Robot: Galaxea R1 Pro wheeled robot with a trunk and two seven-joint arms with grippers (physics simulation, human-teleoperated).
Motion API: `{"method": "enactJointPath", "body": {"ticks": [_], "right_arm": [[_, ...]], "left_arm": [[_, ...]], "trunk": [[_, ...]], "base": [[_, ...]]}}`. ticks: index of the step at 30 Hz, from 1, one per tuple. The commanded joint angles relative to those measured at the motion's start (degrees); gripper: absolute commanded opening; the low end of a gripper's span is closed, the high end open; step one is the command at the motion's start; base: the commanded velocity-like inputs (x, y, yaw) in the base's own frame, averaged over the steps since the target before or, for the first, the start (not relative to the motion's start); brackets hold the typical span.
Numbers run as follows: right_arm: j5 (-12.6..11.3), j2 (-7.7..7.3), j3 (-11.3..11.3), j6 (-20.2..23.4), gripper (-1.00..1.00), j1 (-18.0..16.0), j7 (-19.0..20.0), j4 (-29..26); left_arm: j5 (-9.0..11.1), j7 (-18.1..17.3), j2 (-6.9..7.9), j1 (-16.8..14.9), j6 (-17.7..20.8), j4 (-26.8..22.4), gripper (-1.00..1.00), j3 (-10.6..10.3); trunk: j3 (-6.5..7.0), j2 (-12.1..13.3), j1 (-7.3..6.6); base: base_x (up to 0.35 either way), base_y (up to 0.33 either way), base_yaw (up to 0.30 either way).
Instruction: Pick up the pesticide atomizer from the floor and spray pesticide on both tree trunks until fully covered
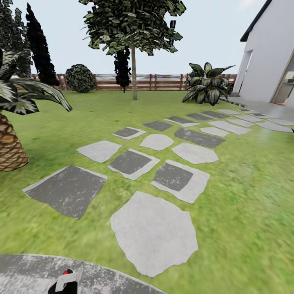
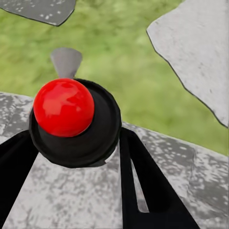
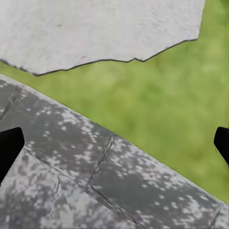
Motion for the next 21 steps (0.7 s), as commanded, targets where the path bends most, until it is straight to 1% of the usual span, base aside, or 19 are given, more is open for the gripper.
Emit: {"method": "enactJointPath", "body": {"ticks": [1,21], "right_arm": [[0.33,0.0,-0.45,-0.18,1.0,-0.02,0.24,0.04],[0.33,0.0,-0.45,-0.18,1.0,-0.03,0.24,0.04]], "left_arm": [[0.52,-0.28,0.0,-0.03,-0.14,0.04,-1.0,0.05],[0.52,-0.28,-0.03,-0.03,-0.14,0.04,-1.0,0.05]], "trunk": [[-0.05,-0.02,0.02],[-0.05,-0.02,0.02]], "base": [[0.339,0.0,0.0],[0.339,0.0,0.0]]}}
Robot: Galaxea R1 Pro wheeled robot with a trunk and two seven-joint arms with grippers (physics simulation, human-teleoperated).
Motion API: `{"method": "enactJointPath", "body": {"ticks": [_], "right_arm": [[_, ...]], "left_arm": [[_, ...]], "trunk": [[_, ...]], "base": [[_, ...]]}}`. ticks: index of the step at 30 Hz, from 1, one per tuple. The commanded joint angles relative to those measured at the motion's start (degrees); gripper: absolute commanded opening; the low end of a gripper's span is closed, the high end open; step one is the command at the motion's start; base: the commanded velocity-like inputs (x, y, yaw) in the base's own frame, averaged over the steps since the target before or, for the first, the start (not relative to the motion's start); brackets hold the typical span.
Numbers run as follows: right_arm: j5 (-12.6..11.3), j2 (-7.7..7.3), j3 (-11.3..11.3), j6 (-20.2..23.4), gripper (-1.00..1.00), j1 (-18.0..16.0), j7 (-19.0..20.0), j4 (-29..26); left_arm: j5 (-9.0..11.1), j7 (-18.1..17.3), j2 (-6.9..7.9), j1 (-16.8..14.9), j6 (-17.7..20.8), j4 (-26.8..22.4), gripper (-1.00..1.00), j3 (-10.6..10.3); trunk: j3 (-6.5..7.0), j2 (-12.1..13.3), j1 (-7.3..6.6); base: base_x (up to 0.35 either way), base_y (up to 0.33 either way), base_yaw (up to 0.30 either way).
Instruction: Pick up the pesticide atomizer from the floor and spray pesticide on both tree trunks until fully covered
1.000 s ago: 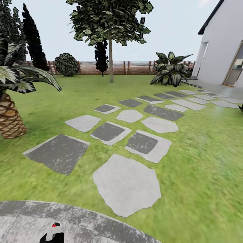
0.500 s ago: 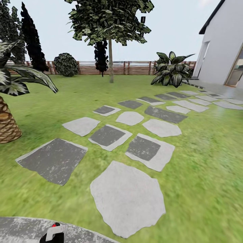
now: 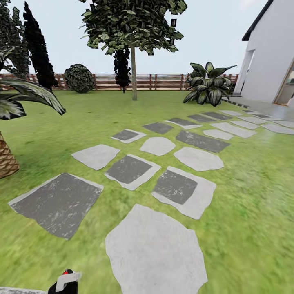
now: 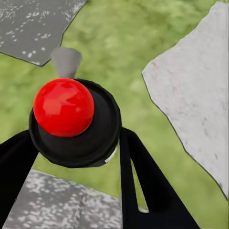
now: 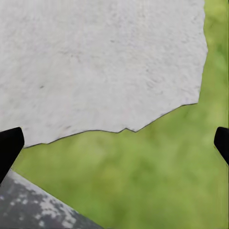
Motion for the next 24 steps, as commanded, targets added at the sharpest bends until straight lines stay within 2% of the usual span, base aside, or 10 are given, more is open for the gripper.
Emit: {"method": "enactJointPath", "body": {"ticks": [1,24], "right_arm": [[0.33,0.0,-0.45,-0.18,1.0,-0.02,0.24,0.04],[0.33,0.0,-0.45,-0.18,1.0,-0.03,0.24,0.04]], "left_arm": [[0.53,-0.28,0.0,-0.03,-0.14,0.04,-1.0,0.05],[0.54,-0.28,-0.04,-0.03,-0.08,0.13,-1.0,0.05]], "trunk": [[-0.05,-0.02,0.02],[-0.05,-0.02,0.02]], "base": [[0.339,0.0,0.0],[0.339,0.0,0.0]]}}
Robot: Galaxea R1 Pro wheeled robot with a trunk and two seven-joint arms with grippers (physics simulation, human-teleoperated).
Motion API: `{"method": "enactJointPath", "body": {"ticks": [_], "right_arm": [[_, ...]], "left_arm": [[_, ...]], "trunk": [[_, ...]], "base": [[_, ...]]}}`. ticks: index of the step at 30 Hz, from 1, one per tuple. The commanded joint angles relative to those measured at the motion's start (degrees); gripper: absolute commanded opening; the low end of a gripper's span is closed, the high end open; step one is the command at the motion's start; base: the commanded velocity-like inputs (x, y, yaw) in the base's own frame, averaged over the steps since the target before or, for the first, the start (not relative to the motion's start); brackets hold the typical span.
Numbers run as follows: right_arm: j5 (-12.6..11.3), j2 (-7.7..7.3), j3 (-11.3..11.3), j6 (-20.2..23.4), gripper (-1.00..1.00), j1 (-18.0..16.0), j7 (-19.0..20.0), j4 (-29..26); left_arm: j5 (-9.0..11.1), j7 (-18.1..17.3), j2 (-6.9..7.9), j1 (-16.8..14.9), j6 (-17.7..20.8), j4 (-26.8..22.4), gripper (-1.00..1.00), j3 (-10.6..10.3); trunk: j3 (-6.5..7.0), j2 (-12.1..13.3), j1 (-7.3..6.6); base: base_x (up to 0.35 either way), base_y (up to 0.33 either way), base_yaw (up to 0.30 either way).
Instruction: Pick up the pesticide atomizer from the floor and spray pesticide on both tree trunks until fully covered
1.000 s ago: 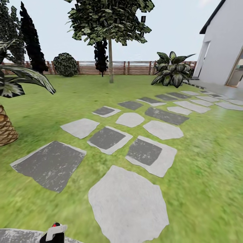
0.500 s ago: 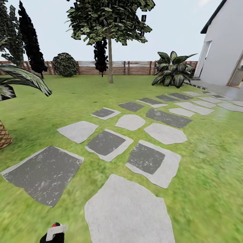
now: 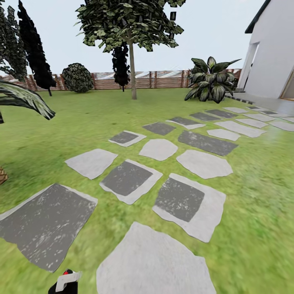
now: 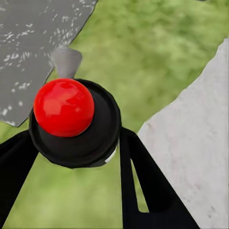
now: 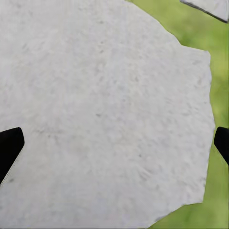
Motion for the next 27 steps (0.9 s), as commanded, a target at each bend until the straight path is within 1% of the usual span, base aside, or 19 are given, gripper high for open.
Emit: {"method": "enactJointPath", "body": {"ticks": [1,27], "right_arm": [[0.35,0.0,-0.45,-0.18,1.0,-0.03,0.24,0.04],[0.35,0.0,-0.45,-0.18,1.0,-0.03,0.24,0.04]], "left_arm": [[0.52,-0.28,0.0,-0.03,-0.14,0.04,-1.0,0.05],[0.52,-0.28,-0.08,-0.03,-0.3,0.04,-1.0,-0.04]], "trunk": [[-0.05,-0.02,0.02],[-0.05,-0.02,0.02]], "base": [[0.339,0.0,0.0],[0.339,0.0,0.0]]}}
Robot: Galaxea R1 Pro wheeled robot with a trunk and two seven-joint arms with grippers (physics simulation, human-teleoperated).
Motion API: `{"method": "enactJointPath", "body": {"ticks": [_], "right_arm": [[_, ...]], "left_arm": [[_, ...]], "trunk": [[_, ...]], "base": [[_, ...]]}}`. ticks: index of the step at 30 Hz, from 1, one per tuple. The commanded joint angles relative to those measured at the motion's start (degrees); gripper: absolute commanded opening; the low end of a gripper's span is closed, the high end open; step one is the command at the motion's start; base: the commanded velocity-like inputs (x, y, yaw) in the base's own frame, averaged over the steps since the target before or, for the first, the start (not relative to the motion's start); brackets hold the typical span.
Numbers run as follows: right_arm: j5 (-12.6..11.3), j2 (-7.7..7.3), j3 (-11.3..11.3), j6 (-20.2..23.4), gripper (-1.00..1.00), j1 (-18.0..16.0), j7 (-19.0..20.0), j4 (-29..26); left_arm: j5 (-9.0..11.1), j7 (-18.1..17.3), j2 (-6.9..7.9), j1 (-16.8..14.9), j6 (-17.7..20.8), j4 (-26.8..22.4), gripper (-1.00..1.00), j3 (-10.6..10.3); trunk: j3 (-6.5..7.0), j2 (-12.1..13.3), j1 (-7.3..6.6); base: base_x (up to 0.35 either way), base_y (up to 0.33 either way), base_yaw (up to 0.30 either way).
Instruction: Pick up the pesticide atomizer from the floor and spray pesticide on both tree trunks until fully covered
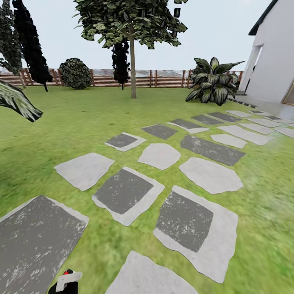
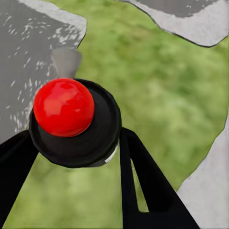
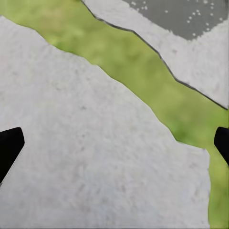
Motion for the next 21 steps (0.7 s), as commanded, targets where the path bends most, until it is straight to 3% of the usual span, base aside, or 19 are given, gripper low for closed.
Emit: {"method": "enactJointPath", "body": {"ticks": [1,21], "right_arm": [[0.33,0.0,-0.45,-0.18,1.0,-0.03,0.24,0.04],[0.35,0.0,-0.45,-0.18,1.0,-0.02,0.24,0.04]], "left_arm": [[0.52,-0.28,-0.01,-0.03,-0.12,0.04,-1.0,0.05],[0.52,-0.28,0.07,-0.03,-0.14,0.04,-1.0,0.12]], "trunk": [[-0.05,-0.02,0.02],[-0.05,-0.02,0.02]], "base": [[0.339,0.0,0.0],[0.339,0.0,0.0]]}}
